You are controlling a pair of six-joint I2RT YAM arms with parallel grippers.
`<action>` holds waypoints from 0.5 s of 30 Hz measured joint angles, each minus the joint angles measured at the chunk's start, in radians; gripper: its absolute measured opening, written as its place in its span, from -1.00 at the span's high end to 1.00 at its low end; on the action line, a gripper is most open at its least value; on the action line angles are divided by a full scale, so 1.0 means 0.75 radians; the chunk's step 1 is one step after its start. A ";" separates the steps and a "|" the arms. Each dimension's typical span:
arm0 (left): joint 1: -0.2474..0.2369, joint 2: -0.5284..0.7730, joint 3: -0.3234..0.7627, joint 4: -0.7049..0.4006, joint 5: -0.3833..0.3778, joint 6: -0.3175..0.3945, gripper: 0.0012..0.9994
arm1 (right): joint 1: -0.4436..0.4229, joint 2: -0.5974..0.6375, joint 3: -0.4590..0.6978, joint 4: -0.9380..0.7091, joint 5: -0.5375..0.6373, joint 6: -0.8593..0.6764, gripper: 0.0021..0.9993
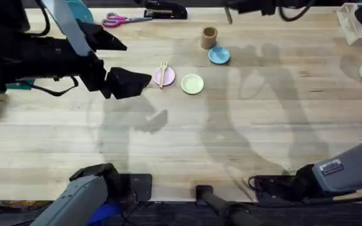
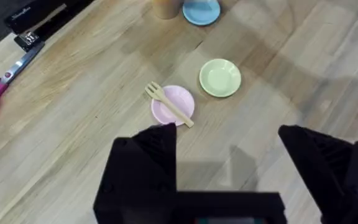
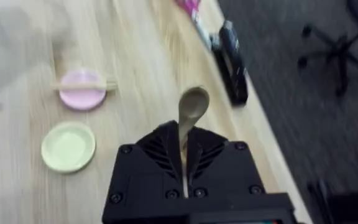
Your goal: Pick up a utensil and set it on the pink plate, then put the other utensil in the container.
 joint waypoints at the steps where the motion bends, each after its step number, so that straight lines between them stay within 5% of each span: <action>1: 0.000 0.000 0.000 0.000 0.000 0.000 -0.99 | -0.015 0.000 0.000 0.033 -0.056 0.016 0.94; 15: 0.000 0.000 0.000 0.000 0.000 0.000 -0.99 | -0.103 0.184 0.005 0.592 -0.644 0.255 0.94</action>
